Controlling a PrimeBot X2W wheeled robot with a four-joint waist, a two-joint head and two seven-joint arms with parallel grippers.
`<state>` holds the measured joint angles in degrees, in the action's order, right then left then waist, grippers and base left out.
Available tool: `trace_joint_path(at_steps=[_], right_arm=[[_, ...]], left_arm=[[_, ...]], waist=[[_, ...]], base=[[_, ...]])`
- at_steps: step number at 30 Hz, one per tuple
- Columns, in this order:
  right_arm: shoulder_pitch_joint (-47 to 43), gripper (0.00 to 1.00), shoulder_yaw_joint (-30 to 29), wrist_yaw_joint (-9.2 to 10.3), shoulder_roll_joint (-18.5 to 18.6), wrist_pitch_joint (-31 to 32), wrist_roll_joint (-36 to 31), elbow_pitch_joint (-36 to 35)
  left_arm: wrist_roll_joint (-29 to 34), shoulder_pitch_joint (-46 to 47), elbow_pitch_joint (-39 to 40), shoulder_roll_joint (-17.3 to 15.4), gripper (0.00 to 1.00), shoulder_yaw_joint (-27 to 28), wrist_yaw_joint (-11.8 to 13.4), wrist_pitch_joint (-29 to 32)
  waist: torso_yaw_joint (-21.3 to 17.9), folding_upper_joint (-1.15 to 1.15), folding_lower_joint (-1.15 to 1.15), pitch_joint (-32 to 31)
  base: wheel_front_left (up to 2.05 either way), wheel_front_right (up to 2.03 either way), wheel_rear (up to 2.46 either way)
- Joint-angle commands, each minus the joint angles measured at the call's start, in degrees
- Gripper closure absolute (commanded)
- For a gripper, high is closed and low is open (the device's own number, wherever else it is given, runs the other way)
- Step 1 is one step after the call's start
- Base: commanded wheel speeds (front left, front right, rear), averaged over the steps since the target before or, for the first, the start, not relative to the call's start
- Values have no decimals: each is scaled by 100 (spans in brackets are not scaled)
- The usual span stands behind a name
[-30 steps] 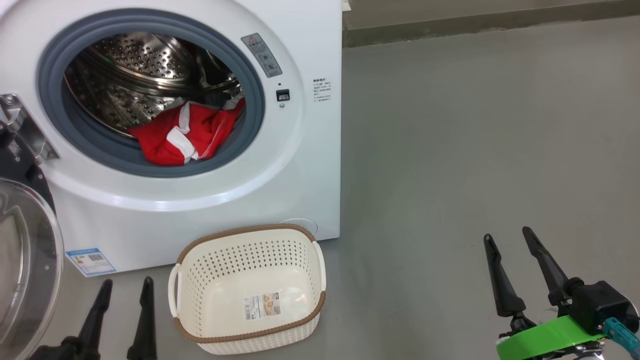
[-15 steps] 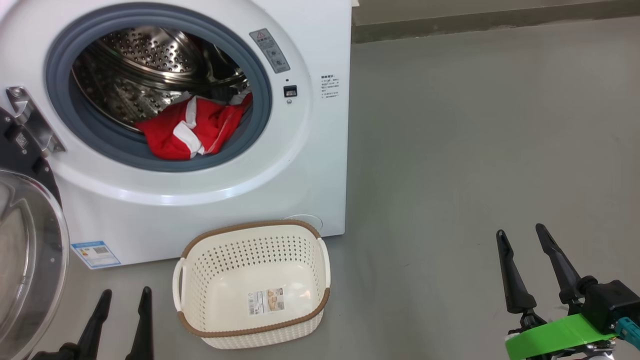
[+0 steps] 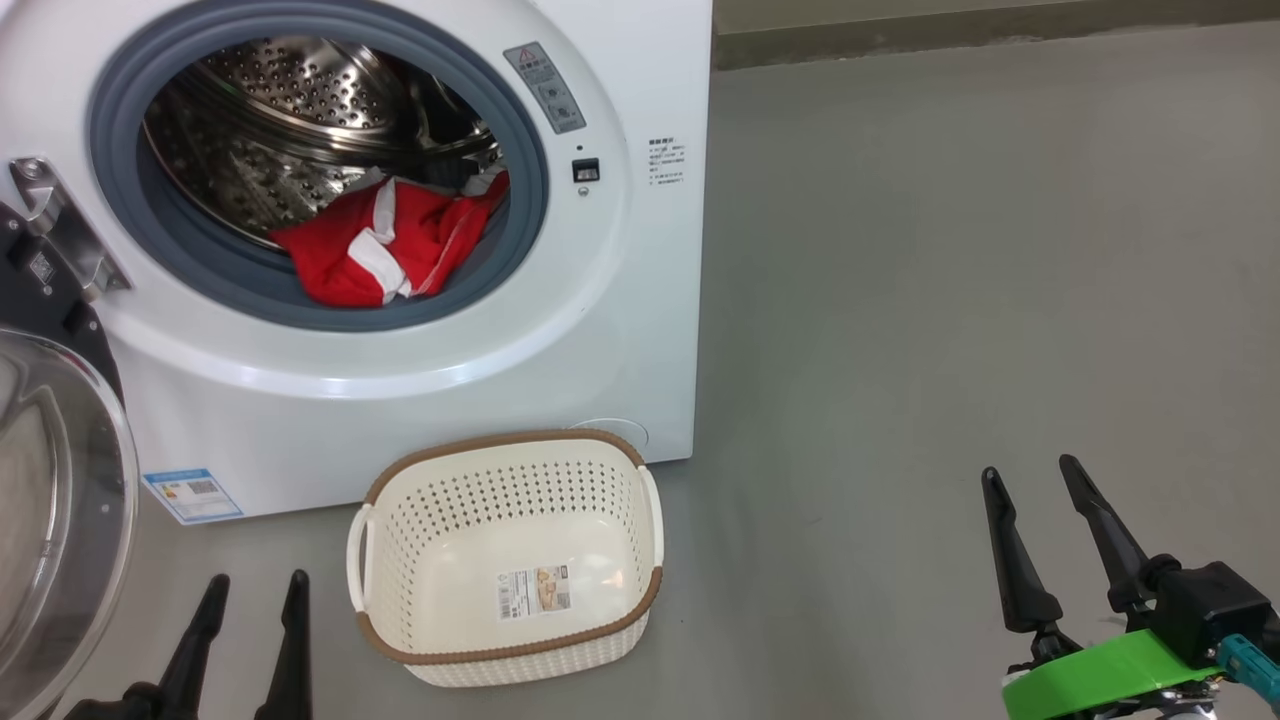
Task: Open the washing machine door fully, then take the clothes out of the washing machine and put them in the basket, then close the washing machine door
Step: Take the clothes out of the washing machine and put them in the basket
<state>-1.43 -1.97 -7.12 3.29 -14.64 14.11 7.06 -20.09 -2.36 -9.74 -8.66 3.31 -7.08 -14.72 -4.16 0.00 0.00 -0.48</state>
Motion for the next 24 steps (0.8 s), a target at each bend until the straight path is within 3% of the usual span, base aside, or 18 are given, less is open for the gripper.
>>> trace_joint_path(at_steps=[1, 11, 24], right_arm=[[258, 0, 160, -36, 74, -36, 75, -130], [300, 0, 253, -36, 90, -36, 138, -87], [348, 0, 334, -36, 133, -36, 198, -57]], left_arm=[[64, 294, 143, -127, 0, 215, 1, -28], [144, 395, 154, -62, 0, 285, 36, -28], [85, 576, 361, -162, 0, 85, -24, -28]], waist=[[5, 0, 0, 15], [38, 0, 0, 75], [100, 0, 0, 183]], base=[[0, 0, 0], [69, -69, 0], [176, -176, 0]])
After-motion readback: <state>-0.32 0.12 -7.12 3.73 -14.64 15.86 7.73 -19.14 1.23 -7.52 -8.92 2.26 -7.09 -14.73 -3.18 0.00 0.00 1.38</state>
